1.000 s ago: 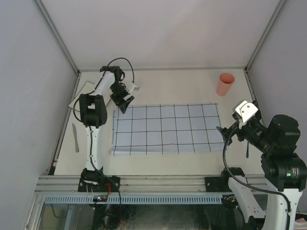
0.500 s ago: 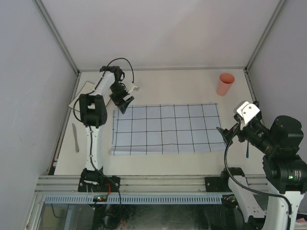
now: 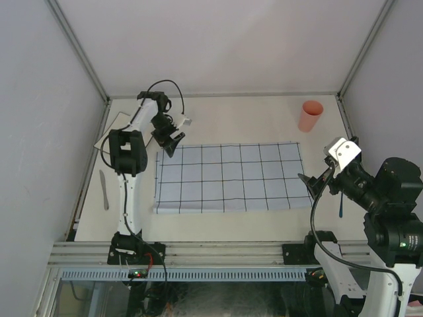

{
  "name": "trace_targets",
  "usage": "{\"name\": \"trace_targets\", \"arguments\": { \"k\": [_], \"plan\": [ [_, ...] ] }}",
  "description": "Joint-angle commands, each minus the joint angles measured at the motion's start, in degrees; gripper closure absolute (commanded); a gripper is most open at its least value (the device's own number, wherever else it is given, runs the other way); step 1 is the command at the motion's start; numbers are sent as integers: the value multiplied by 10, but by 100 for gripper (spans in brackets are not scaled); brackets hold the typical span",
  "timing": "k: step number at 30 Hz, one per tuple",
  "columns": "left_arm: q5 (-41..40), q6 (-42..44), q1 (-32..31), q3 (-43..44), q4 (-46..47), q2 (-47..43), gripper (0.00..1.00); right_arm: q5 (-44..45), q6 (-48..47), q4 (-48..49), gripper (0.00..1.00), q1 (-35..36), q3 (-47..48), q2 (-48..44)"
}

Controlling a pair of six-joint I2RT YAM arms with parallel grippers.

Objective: Set the dinner table for one person
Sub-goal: Flatten out the napkin at the center of the board.

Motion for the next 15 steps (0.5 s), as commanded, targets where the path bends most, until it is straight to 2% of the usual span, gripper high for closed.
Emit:
{"name": "trace_targets", "arguments": {
  "k": [1,8,15],
  "plan": [
    [21,-38,10,-7,-3,-16,6,-21,-1,-3,0,-6,21,8],
    [62,-136,40,-66,68,-48,7,-27,-2,-4,0,-6,21,7],
    [34,-190,43,-146,160,-108,8,-35,-2,-5,0,-9,20,7]
  ]
}}
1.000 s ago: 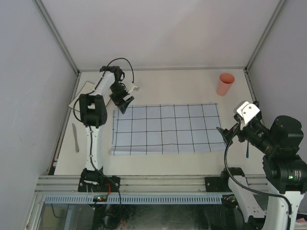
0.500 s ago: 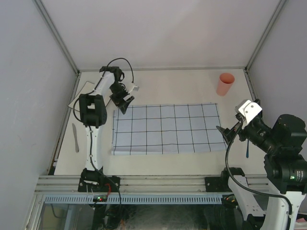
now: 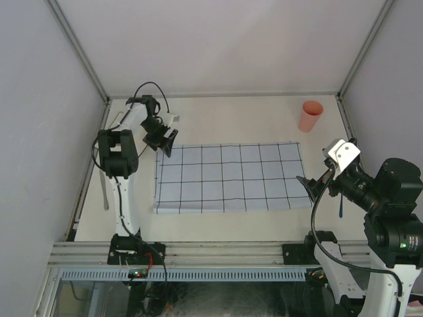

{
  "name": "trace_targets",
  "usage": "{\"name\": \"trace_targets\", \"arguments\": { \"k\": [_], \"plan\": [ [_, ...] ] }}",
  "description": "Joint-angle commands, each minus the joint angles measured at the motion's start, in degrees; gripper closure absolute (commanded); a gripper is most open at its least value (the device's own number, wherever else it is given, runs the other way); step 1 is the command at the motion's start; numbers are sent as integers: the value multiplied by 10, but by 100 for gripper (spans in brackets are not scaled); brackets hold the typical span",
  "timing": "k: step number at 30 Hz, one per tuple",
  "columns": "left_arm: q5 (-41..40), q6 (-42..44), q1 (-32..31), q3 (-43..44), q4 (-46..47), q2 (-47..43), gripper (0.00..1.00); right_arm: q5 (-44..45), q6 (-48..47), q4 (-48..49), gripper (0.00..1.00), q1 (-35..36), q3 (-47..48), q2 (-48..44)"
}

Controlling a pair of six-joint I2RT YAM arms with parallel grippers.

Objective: Set the dinner table for one person
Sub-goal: Flatten out the napkin at the center of the board.

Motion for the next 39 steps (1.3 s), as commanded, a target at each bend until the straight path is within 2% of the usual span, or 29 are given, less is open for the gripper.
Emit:
{"name": "trace_targets", "arguments": {
  "k": [1,4,10,18,30,34,39],
  "plan": [
    [4,-50,1,-35,68,-61,7,-16,-1,7,0,-7,12,5],
    [3,-63,0,-41,85,-73,6,-21,-1,7,0,-9,10,3],
    [36,-63,0,13,40,-27,8,-22,-3,4,0,-11,10,1],
    [62,-72,0,22,35,-12,9,-22,-4,3,0,-11,10,-2],
    [45,-85,1,45,9,6,11,-21,-7,0,0,-12,11,-2],
    [29,-75,4,0,28,-26,11,-19,-9,0,0,-11,9,-3],
    [43,-69,5,19,12,-9,12,-22,-6,2,0,-11,12,-2]
  ]
}}
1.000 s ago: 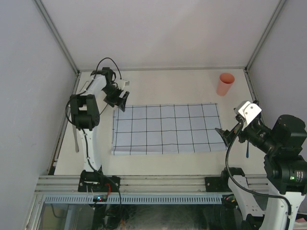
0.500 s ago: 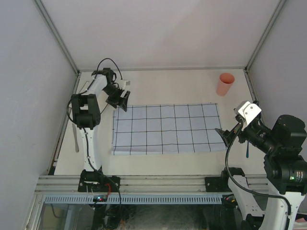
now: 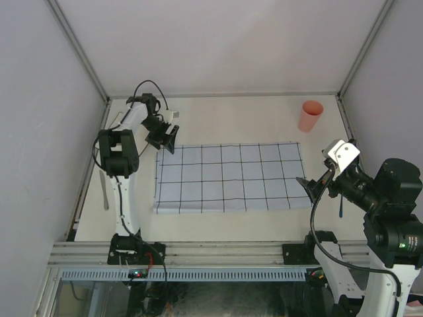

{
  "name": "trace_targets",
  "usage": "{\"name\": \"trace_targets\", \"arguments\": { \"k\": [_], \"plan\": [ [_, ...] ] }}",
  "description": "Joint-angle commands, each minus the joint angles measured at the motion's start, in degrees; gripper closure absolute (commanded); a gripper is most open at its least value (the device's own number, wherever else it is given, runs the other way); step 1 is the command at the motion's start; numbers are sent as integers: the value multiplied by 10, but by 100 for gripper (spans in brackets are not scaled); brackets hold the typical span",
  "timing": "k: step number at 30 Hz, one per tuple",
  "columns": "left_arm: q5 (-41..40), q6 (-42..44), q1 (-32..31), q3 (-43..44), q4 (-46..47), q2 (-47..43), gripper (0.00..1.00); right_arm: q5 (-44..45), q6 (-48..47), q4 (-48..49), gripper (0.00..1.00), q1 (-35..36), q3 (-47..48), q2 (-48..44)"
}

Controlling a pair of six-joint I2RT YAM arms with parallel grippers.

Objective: Set the dinner table for one person
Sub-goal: Flatten out the napkin at the center of the board.

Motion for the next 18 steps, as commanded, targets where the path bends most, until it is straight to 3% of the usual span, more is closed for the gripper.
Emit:
{"name": "trace_targets", "arguments": {
  "k": [1,18],
  "plan": [
    [13,-3,3,19,-15,-7,12,-9,-5,11,0,-2,12,-2],
    [70,7,3,77,-58,35,14,-8,-7,10,0,-3,13,-3]
  ]
}}
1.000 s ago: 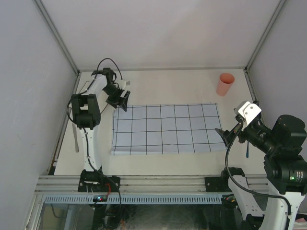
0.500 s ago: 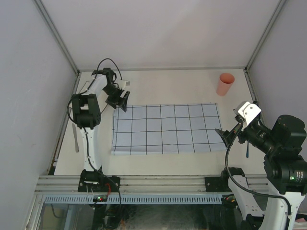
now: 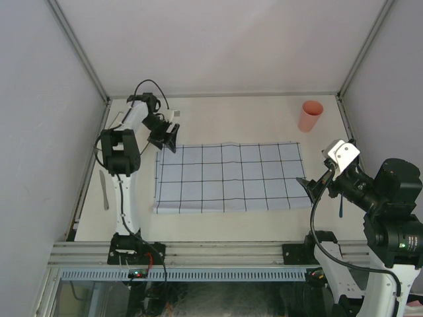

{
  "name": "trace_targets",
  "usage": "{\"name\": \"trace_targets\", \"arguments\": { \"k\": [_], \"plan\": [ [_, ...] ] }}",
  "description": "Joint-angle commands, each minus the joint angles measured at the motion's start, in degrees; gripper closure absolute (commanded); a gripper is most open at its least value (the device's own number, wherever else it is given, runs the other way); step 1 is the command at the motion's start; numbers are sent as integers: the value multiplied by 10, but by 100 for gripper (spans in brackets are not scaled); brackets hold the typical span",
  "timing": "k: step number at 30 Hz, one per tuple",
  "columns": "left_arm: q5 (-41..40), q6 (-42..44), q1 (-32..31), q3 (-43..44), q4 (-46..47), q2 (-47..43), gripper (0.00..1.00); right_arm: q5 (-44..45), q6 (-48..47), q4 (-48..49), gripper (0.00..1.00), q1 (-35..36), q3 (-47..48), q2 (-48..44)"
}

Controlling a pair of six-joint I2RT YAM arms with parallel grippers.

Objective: Set the dinner table for one person
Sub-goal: Flatten out the napkin at the center of the board.

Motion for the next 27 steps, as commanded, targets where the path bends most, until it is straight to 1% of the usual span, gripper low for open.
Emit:
{"name": "trace_targets", "arguments": {
  "k": [1,3,12,16,18,20,22,23,27],
  "plan": [
    [38,6,3,31,-20,7,15,-8,-7,12,0,-2,12,-3],
    [37,7,4,30,-21,6,20,-8,-6,11,0,-3,12,-3],
    [26,15,3,24,-23,1,56,-11,-7,11,0,-2,12,-5],
    [18,15,3,20,-23,-2,68,-12,-8,11,0,-3,13,-4],
    [17,17,3,17,-23,-5,78,-14,-9,11,0,-3,12,-5],
    [14,17,3,10,-19,-8,86,-14,-8,11,0,-3,12,-7],
    [12,19,3,7,-19,-10,96,-14,-9,9,0,-3,12,-7],
    [11,20,3,6,-20,-11,99,-14,-10,9,0,-3,12,-8],
    [11,24,3,-3,-27,-24,100,-14,-9,10,0,-2,12,-9]
  ]
}}
